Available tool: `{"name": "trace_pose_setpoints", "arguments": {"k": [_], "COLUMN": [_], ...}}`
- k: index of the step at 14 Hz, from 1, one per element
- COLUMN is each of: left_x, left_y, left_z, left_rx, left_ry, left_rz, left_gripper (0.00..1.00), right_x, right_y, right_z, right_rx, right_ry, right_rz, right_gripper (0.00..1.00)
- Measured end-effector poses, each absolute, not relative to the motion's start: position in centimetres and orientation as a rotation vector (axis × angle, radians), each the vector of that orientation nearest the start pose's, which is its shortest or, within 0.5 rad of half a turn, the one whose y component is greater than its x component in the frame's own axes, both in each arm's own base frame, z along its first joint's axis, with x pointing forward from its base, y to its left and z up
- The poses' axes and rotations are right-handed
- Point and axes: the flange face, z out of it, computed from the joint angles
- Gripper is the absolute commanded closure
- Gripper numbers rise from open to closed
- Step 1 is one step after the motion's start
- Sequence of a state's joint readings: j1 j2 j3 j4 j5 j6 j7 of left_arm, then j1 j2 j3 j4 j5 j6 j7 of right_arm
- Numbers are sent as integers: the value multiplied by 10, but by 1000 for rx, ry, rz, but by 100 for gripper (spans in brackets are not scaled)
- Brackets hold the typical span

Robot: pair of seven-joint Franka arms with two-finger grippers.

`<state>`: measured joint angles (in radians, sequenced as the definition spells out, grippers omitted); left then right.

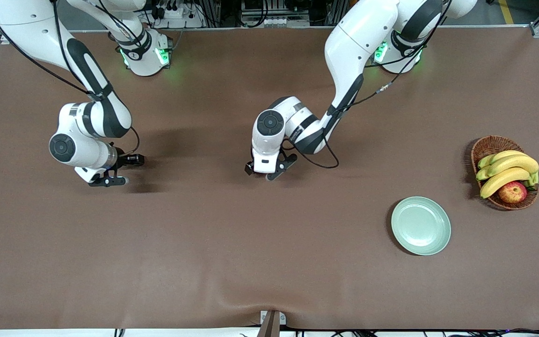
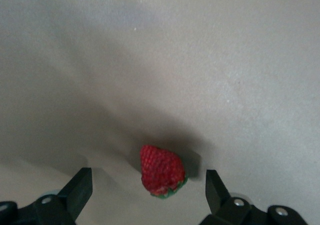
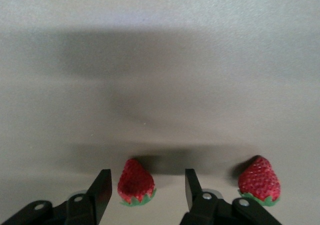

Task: Collect all strawberries into plate
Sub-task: 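Grasp the mid-table strawberry with the left gripper while the right gripper reaches another, then grasp the second strawberry with the right gripper while the left gripper lifts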

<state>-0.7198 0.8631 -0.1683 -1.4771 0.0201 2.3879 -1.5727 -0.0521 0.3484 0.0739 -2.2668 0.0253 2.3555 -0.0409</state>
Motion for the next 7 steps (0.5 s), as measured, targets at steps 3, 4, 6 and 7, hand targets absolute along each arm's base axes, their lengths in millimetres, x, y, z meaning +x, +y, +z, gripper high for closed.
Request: {"name": "trace_pose_setpoints", "arguments": {"k": [3,4,6,7], "left_x": [478,479,478,478], "left_y": [-542,-541,-542,-542], "left_z": [173,173,173,173], "left_rx": [-3014,-3014,-3014,-3014], "left_ry": [-1170,-1170,-1169,-1168], "left_rz": [121,120,120,120], "left_gripper": [2,10,21,32], "right_x": [504,503,502,501], "right_y": [23,26,26,24], "right_z": [183,182,179,178], "right_rx": [-3062,-3062,-3060,-3059], "right_ry": [-75,-81,-83,-76], "right_rz": [410,415,424,429], "right_gripper": [45,45,54,63]}}
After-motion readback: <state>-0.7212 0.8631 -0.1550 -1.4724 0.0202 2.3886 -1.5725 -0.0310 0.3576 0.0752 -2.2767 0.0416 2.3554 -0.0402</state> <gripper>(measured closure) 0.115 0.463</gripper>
